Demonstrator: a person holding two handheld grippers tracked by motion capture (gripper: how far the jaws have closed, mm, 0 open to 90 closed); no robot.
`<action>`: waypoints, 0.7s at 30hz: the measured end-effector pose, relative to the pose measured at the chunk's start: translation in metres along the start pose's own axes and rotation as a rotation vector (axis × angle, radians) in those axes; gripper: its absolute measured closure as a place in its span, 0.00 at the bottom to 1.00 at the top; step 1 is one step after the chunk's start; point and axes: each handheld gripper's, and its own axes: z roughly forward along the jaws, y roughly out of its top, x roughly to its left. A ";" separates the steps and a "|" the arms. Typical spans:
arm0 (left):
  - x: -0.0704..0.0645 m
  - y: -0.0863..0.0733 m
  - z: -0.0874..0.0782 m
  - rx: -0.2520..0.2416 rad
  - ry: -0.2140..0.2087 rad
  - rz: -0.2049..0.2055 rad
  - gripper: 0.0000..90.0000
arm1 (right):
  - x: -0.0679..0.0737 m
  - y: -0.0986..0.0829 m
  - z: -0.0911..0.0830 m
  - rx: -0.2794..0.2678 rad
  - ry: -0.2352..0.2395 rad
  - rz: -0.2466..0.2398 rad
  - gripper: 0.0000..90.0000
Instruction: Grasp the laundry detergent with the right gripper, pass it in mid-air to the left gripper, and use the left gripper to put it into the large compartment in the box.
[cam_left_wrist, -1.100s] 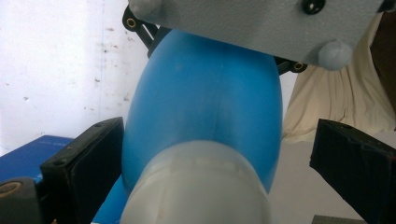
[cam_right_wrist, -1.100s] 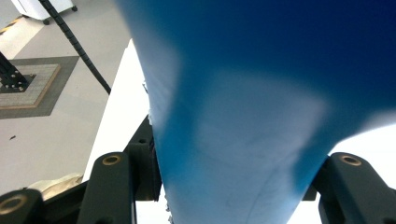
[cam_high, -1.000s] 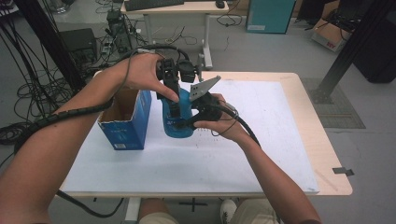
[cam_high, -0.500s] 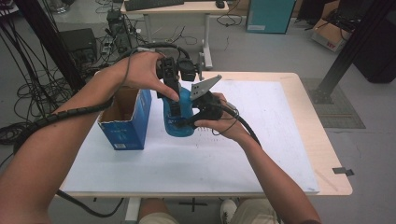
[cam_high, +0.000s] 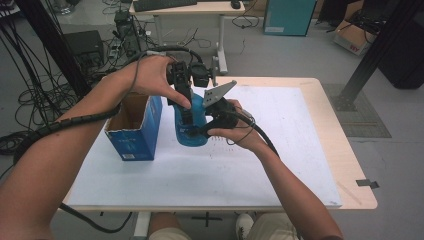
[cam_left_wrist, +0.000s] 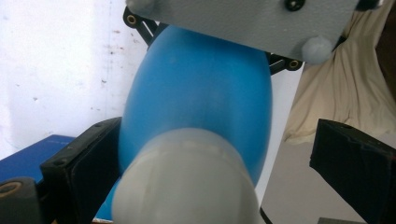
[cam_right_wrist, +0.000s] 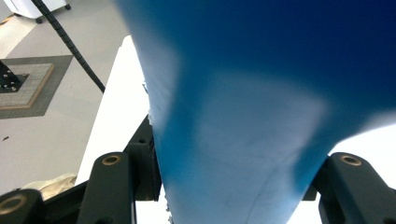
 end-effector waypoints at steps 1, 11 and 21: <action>0.000 0.000 -0.001 0.003 0.004 -0.001 0.05 | 0.000 0.000 0.000 0.000 0.000 -0.001 0.47; -0.001 -0.001 0.000 -0.003 0.000 -0.004 0.05 | 0.002 0.001 -0.001 -0.010 0.002 -0.003 0.47; 0.000 0.002 0.002 -0.014 0.001 0.004 0.06 | 0.003 0.002 -0.002 -0.009 0.004 -0.005 0.47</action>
